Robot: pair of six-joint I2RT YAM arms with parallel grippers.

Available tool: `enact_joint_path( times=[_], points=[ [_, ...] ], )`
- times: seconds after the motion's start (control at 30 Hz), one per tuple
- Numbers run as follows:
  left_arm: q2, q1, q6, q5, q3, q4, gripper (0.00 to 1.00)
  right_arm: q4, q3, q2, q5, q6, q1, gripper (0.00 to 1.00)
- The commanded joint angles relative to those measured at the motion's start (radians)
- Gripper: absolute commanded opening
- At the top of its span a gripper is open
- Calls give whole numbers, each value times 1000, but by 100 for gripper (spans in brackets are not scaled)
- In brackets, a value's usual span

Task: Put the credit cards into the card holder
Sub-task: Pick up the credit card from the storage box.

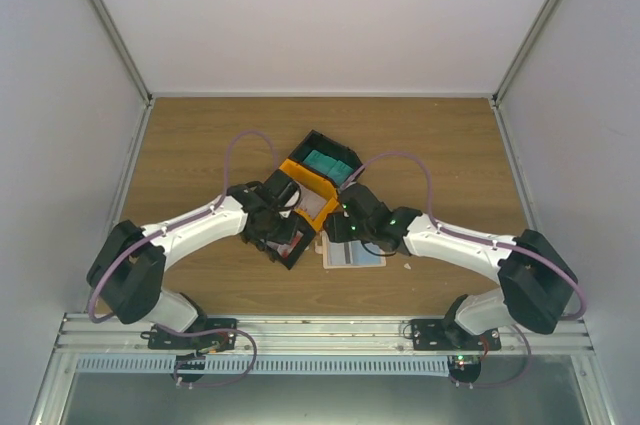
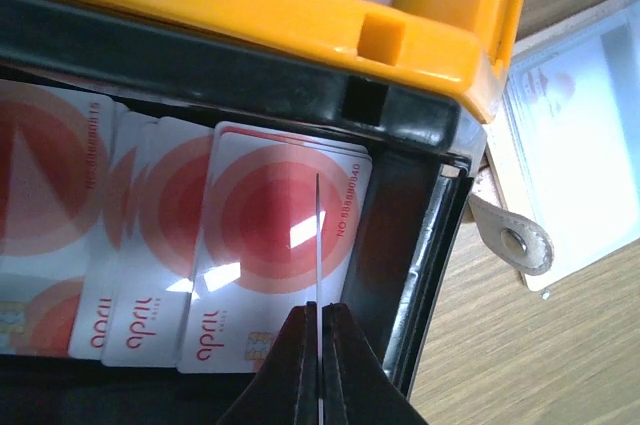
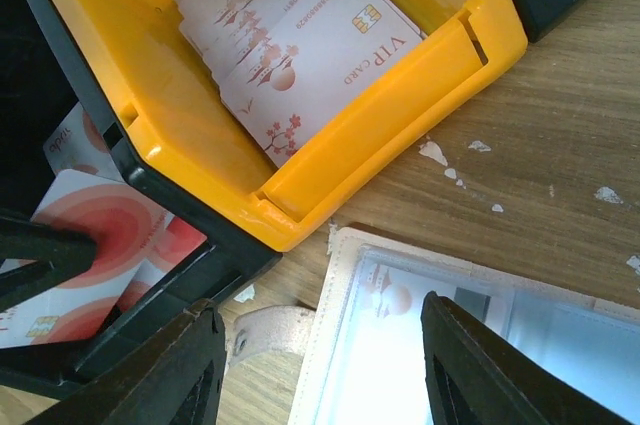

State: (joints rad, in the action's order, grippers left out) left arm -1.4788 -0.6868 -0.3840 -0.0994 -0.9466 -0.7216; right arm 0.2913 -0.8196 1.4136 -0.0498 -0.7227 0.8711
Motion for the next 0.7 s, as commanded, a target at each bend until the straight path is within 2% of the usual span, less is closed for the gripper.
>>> enact_joint_path(
  times=[0.0,0.2,0.33,0.43,0.67],
  points=[
    [53,-7,-13,75,-33,-6,0,-51,29,-37,42,12,-24,55],
    [123,-5,-53,171,-57,1,0,-201,70,-99,236,63,-71,60],
    [202,-3,-76,162,-69,21,0,-311,72,-138,391,103,-88,66],
    [284,7,-83,107,-58,62,0,-409,94,-174,468,91,-102,71],
    [449,87,-158,-167,-44,161,0,-597,112,-169,656,-3,-130,77]
  ],
)
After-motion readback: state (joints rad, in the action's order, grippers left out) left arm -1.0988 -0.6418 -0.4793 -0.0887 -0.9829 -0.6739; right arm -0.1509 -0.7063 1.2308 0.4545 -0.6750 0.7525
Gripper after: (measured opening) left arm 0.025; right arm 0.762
